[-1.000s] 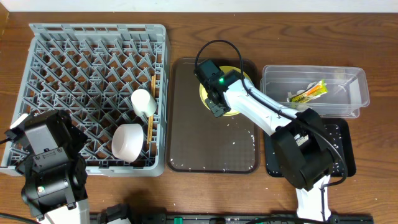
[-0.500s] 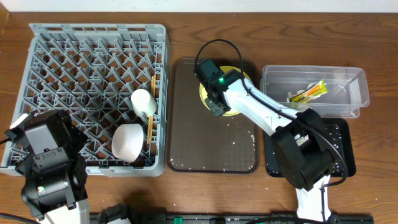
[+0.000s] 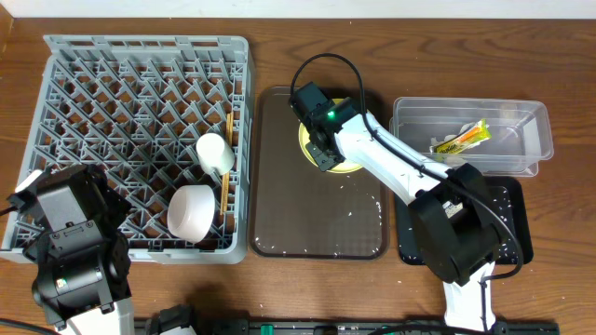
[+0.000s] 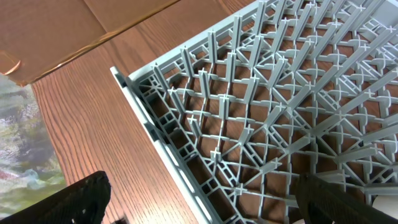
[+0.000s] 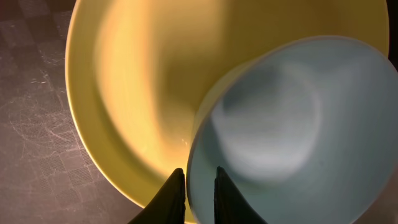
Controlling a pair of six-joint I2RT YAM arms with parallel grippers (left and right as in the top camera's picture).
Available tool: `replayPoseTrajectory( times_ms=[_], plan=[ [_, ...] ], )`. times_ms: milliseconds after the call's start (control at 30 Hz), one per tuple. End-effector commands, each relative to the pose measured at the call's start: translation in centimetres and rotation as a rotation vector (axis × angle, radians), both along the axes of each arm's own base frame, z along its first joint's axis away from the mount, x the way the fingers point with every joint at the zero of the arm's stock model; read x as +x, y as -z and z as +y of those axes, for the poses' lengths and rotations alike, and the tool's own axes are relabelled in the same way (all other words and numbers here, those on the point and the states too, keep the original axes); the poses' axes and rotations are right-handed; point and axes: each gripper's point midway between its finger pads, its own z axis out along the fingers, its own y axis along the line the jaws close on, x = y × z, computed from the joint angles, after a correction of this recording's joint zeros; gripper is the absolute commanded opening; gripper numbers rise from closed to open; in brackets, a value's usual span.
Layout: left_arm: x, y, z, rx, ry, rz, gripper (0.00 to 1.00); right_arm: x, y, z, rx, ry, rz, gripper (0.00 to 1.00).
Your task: Sort waste into correct bins and load items into the dishwasher
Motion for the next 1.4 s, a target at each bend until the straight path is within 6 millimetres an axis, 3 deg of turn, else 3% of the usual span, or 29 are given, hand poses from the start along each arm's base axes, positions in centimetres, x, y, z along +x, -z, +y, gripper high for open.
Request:
replayPoseTrajectory(
  times_ms=[0, 933, 1367],
  plan=[
    [-0.2, -0.7, 0.3, 0.01, -0.019, -0.016, 0.96, 0.6, -1.7, 0.1, 0.021, -0.005, -0.037, 0.15],
    [-0.2, -0.7, 0.3, 0.01, -0.019, -0.016, 0.96, -0.5, -0.3, -0.5, 0.003, -0.008, 0.003, 0.16],
    [-0.2, -0.7, 0.3, 0.01, -0.019, -0.016, 0.96, -1.0, -0.1, -0.9, -0.013, -0.007, 0.026, 0.01]
  ],
)
